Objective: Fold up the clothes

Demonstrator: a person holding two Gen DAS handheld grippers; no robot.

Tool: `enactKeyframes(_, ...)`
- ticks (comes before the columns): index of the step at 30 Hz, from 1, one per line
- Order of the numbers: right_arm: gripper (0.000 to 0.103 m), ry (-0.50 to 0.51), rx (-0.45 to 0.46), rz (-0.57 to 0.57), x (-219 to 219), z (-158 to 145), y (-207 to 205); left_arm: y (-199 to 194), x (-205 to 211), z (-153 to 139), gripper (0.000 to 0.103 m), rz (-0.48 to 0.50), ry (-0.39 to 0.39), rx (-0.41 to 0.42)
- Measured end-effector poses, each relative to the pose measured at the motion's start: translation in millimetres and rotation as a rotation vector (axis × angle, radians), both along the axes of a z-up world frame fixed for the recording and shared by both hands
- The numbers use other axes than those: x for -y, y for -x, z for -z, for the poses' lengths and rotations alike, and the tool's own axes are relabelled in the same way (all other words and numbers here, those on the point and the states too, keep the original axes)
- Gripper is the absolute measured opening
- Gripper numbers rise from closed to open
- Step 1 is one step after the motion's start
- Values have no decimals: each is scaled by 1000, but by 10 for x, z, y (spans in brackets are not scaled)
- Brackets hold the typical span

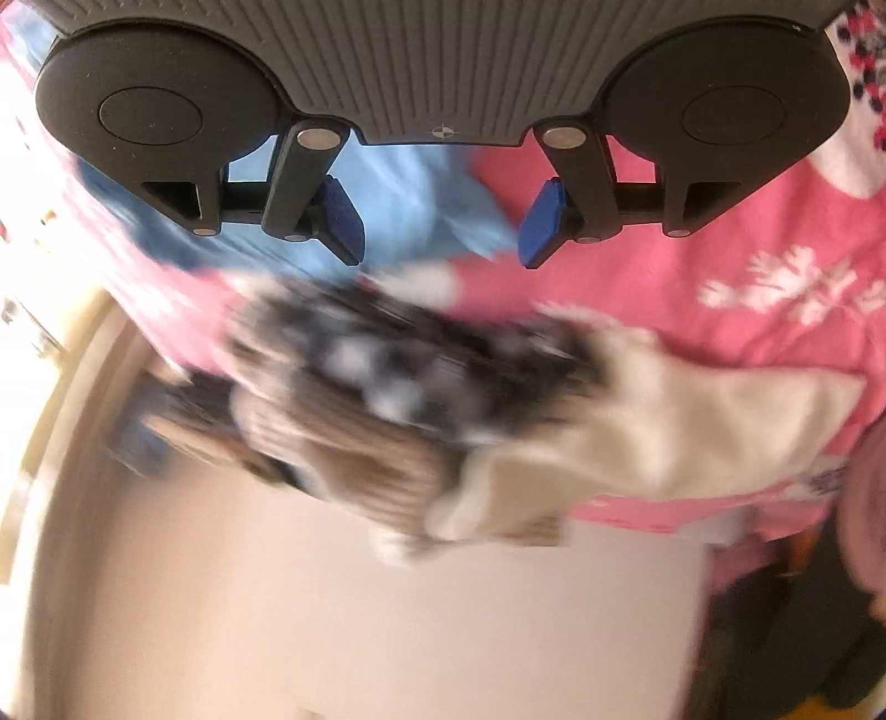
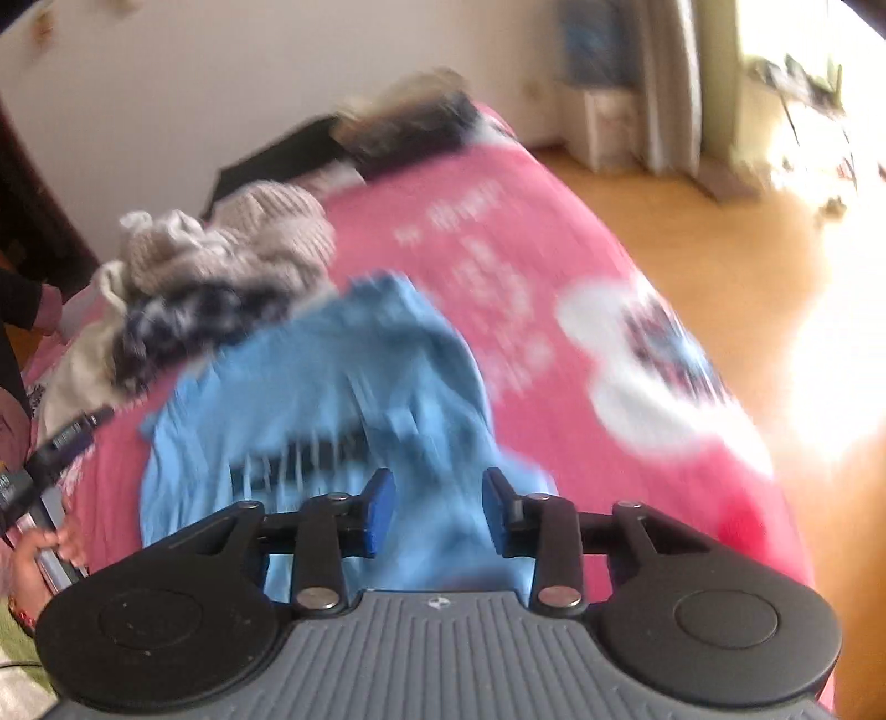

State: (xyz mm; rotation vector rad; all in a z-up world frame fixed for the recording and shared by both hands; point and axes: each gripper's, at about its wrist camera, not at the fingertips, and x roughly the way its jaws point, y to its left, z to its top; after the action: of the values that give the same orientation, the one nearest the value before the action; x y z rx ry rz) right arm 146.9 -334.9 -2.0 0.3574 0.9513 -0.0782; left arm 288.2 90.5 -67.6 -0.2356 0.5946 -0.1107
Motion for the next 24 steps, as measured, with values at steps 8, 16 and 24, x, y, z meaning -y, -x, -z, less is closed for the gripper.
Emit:
enactKeyframes(8,38,-186,-79,91,178,354,555,1389,1155,-108,62,501,-220,-250)
enactKeyframes(16,39,-283,-7,68,201,350,994,2271,1616,393,58,688,-382,-359)
enactKeyframes(24,43,-235,26,95,342,333,655,2401,1651,581,51,754,-443,-399)
